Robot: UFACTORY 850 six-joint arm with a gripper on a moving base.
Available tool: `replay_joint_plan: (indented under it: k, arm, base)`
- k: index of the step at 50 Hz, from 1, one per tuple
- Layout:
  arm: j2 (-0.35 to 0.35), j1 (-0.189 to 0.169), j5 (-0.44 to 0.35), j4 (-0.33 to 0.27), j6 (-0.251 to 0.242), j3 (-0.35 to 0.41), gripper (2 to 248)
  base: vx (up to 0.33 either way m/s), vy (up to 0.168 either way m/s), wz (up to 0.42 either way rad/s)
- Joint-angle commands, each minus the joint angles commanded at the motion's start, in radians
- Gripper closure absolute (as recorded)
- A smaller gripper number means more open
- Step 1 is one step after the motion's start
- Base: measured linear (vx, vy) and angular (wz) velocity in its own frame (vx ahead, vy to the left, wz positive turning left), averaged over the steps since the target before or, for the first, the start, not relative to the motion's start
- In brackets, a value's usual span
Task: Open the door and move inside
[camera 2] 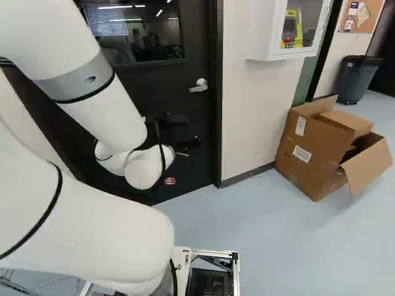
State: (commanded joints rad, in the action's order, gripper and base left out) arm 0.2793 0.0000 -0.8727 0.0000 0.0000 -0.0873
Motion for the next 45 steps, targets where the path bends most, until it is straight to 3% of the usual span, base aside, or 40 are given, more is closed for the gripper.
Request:
replay_joint_plan:
  k: [45]
  arm:
    - [0.0, 0.0, 0.0, 0.0, 0.0, 0.0, 3]
  base:
    - [0.116, 0.0, -0.01]
